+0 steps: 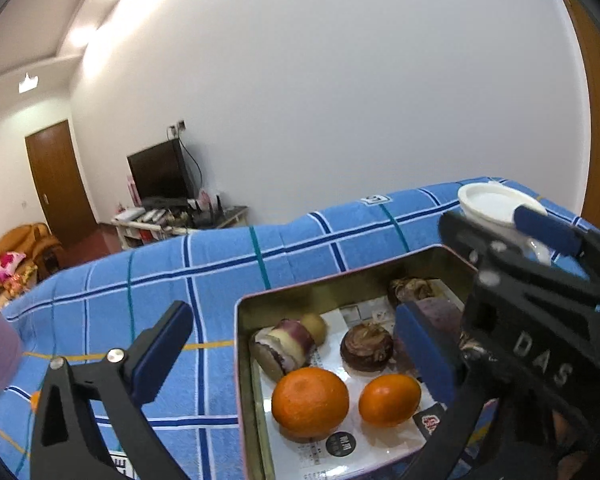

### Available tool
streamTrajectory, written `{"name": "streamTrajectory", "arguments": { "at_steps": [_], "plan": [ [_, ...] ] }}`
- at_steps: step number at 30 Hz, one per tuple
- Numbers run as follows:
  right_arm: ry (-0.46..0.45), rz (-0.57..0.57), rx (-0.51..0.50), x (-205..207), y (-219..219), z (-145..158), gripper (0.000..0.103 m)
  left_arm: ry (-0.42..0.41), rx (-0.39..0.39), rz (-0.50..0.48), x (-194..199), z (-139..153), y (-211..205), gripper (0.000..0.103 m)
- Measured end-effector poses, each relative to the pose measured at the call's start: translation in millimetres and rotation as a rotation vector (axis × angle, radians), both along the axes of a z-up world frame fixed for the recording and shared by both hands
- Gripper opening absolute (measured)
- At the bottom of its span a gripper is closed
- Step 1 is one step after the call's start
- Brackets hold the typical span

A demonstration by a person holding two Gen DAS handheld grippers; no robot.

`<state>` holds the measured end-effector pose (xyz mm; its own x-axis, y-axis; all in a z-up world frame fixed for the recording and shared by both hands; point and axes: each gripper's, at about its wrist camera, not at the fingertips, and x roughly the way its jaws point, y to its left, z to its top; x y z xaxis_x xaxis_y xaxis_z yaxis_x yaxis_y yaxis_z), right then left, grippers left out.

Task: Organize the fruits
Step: 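Open both tools to drop the cylinder piece and dark fruit into the tin, then move both open tools back from the tin toward the loose orange and kiwi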

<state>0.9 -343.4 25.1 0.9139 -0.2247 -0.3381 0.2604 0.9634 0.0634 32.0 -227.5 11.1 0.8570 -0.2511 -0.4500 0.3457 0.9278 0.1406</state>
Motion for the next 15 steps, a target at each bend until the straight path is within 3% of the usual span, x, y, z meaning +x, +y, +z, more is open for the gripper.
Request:
{"name": "streamTrajectory", "arguments": {
  "at_steps": [6,15],
  "plan": [
    [-0.035,-0.027,0.013,-13.1,-2.6,-0.5,0.073,0.002,-0.038,0.034,-6.2,1.5,15.2,0.103],
    [-0.058,-0.077,-0.045,-57.8,9.3,5.5,0.073,-0.011,-0.065,0.04,-33.5,2.8,31.4,0.103]
  ]
}}
